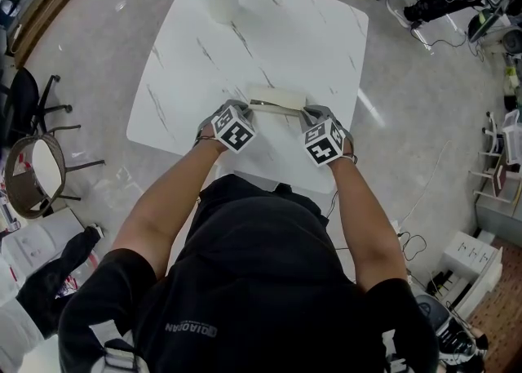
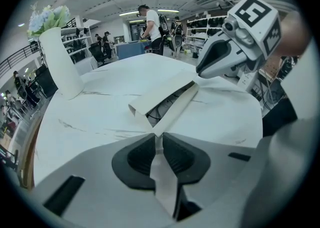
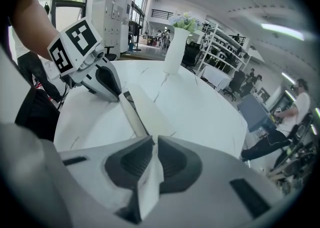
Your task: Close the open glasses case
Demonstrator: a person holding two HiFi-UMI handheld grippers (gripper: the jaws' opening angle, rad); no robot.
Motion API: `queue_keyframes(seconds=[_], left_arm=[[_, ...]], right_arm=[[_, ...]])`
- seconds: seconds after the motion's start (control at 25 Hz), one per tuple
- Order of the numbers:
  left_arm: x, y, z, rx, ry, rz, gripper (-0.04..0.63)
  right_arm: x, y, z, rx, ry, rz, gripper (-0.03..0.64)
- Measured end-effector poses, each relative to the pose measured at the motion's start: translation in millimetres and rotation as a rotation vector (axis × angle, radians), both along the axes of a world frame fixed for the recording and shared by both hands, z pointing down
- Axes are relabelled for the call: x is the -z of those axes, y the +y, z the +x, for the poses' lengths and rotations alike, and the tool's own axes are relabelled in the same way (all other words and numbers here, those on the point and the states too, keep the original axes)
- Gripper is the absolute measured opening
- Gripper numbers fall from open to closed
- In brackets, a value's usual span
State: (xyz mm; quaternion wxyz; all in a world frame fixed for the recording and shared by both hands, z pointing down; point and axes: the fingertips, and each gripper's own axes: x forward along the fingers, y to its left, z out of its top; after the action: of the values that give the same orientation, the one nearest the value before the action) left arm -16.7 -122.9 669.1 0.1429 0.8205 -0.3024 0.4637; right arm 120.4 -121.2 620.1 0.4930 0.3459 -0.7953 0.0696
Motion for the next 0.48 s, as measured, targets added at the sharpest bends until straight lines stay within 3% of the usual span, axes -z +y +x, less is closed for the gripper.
queue_keyframes(seconds=[0.48], left_arm=[[0, 0, 0, -0.009, 0.004, 0.003, 0.051]], right_arm=[[-14, 10, 0, 0.019, 0.024, -0.026, 0.034]])
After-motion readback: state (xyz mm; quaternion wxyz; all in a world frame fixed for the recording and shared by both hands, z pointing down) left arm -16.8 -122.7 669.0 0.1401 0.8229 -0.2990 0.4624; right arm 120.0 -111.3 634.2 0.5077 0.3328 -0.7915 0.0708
